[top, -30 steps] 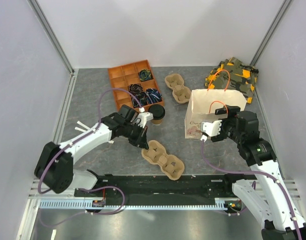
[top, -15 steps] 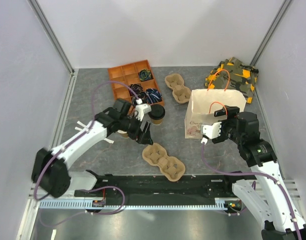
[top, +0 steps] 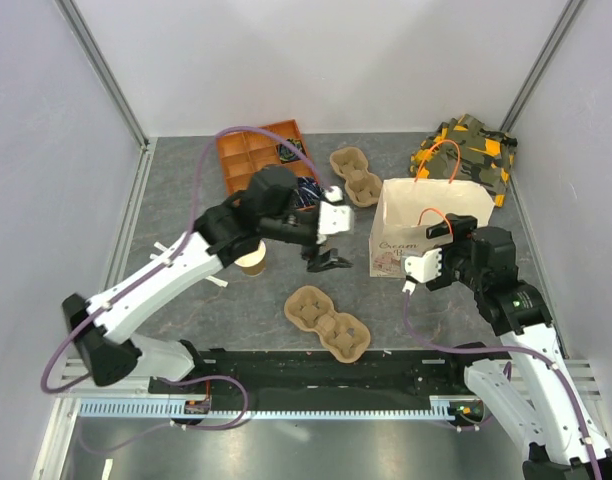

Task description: Pack the takeout coffee

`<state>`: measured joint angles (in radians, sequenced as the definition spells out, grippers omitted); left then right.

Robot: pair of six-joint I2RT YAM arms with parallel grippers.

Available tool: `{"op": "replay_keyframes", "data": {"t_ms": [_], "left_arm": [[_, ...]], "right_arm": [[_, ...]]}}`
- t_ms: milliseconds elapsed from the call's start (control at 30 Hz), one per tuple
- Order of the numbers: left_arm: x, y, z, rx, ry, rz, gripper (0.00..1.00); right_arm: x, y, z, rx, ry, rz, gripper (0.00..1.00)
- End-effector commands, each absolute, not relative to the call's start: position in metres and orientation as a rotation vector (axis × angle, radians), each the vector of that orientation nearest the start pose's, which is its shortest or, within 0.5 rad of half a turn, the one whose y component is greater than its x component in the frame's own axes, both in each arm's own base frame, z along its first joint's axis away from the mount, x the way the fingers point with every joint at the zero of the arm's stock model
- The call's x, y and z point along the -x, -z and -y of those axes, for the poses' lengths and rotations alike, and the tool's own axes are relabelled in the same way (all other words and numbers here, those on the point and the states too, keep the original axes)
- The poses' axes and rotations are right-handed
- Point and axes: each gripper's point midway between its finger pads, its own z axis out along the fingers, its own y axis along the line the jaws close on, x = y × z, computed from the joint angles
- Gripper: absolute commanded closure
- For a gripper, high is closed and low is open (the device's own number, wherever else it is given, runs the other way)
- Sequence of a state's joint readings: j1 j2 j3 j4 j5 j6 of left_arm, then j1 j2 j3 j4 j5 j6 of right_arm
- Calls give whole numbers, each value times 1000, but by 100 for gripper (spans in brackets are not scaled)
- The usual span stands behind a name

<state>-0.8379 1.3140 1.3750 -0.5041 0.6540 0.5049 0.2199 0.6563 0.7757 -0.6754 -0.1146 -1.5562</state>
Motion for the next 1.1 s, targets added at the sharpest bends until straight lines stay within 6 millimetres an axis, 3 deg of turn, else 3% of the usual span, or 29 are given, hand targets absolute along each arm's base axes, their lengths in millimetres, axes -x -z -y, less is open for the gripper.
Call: {"op": "replay_keyframes", "data": {"t_ms": [0, 133, 233, 500, 733, 833, 967, 1067], "left_arm": [[-217, -336, 377, -1673, 594, -981, 19], [-222, -354, 400, -1702, 538, -789, 23], [-221, -352, 416, -1740, 530, -715, 27], [-222, -327, 451, -1802, 572, -703, 34], [-238, -298, 465, -1841, 535, -730, 41], [-239, -297, 466, -1845, 532, -726, 55], [-236, -294, 460, -1860, 514, -707, 81], [-232, -291, 453, -1876, 496, -691, 92]], "right_arm": [[-261, -237, -34, 1748, 681, -1334, 2], [-261, -237, -34, 1745, 685, -1329, 2], [-262, -237, -34, 1749, 684, -1329, 2], [-268, -239, -30, 1752, 709, -1349, 2], [-273, -245, -25, 1728, 770, -1345, 2], [-274, -253, -22, 1707, 811, -1328, 2], [-277, -259, -11, 1671, 885, -1354, 2], [-281, -253, -3, 1668, 921, -1402, 2]]}}
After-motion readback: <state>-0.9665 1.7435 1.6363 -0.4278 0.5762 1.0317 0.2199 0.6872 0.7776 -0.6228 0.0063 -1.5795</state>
